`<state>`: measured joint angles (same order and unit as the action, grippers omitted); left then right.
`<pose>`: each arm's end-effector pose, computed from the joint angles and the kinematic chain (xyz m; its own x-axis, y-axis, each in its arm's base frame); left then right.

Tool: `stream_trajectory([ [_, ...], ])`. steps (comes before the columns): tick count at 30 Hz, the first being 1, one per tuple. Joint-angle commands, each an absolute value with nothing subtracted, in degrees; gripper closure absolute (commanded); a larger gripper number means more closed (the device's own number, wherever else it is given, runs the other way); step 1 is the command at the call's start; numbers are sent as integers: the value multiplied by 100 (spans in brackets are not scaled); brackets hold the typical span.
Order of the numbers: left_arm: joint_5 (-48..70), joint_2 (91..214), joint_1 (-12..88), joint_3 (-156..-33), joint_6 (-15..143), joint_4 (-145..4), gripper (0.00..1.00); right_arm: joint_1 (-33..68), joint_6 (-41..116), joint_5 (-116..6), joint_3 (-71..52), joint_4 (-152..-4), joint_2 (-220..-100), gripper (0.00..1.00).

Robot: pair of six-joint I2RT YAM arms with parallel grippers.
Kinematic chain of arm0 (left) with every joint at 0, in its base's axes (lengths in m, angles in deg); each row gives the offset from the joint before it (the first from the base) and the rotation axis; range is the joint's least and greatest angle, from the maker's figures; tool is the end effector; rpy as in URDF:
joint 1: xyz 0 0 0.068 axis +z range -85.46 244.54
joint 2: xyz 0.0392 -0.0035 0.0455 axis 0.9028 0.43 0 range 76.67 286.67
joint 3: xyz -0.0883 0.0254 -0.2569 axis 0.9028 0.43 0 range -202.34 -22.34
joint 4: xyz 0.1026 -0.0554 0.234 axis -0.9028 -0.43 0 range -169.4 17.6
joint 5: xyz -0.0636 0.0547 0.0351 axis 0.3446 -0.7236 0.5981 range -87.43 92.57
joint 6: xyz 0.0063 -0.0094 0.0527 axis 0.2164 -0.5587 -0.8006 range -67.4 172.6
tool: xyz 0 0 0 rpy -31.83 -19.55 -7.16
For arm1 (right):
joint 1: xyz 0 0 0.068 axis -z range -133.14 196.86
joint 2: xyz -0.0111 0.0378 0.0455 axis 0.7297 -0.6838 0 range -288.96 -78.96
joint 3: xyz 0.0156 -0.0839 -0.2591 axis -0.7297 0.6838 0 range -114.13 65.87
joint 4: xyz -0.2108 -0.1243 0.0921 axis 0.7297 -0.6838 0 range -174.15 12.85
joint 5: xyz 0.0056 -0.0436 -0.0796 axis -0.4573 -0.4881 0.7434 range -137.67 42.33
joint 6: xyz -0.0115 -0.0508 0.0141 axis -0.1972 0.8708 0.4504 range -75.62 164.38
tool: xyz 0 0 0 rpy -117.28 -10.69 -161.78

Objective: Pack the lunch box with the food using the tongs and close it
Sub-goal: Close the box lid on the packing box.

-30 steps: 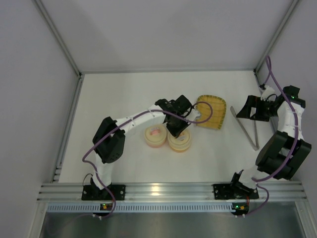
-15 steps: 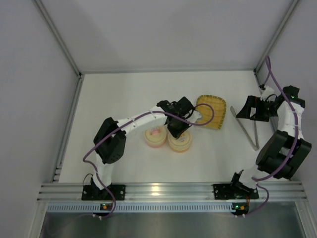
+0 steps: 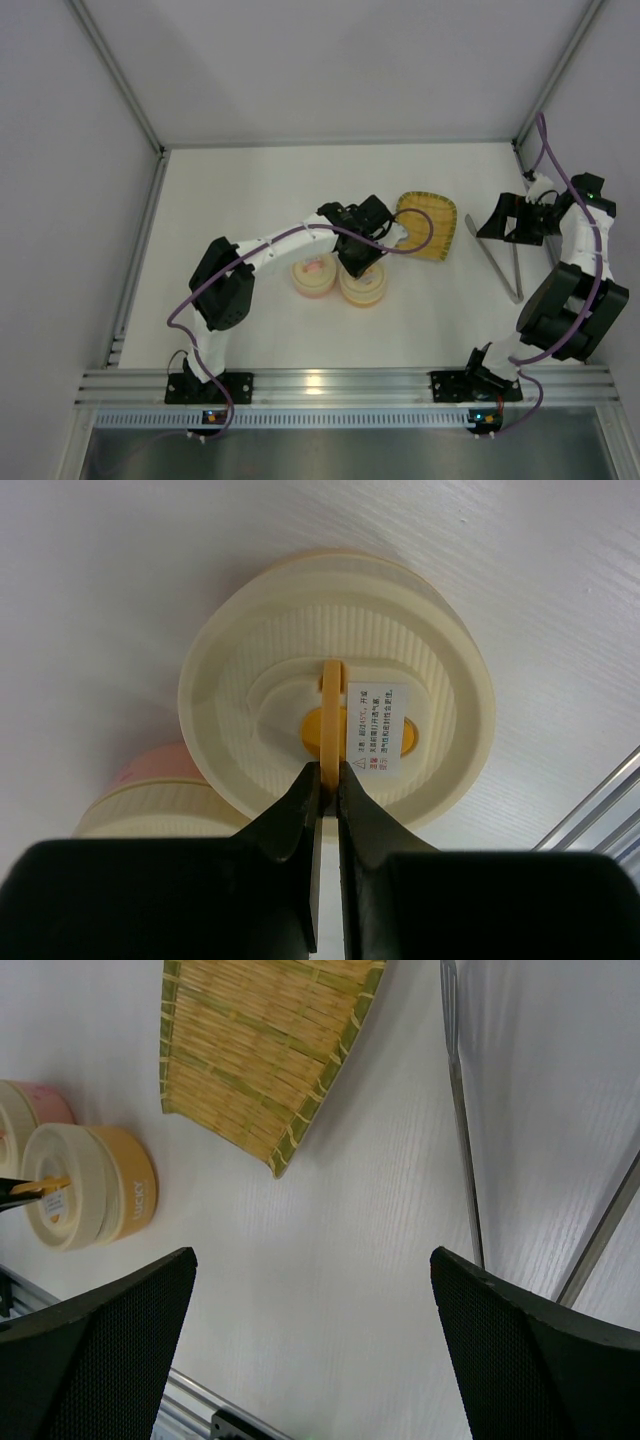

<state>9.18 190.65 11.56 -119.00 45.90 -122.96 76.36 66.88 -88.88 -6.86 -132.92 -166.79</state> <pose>0.2499 -0.3380 0.2377 -0.4585 0.8003 -0.3864 0.8786 0.4735 -0.0619 0.2685 -0.1248 0.2761 -0.8296 0.1385 -0.5408 -0.1460 0.8812 0.4496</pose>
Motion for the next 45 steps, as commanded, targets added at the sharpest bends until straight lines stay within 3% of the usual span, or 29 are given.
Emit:
stream_trajectory([
  [1, 916, 18953, 1119, -12209, 4610, -12144, 100, 7692, 6837, -9100, -647, -13340, -16703, 1],
  [18, 319, 18900, 890, -12139, 4531, -12170, 100, 7692, 6846, -9091, -603, -13331, -16720, 1],
  [45, 380, 19058, 811, -11946, 4522, -12118, 97, 7692, 6864, -9082, -585, -13314, -16746, 1],
])
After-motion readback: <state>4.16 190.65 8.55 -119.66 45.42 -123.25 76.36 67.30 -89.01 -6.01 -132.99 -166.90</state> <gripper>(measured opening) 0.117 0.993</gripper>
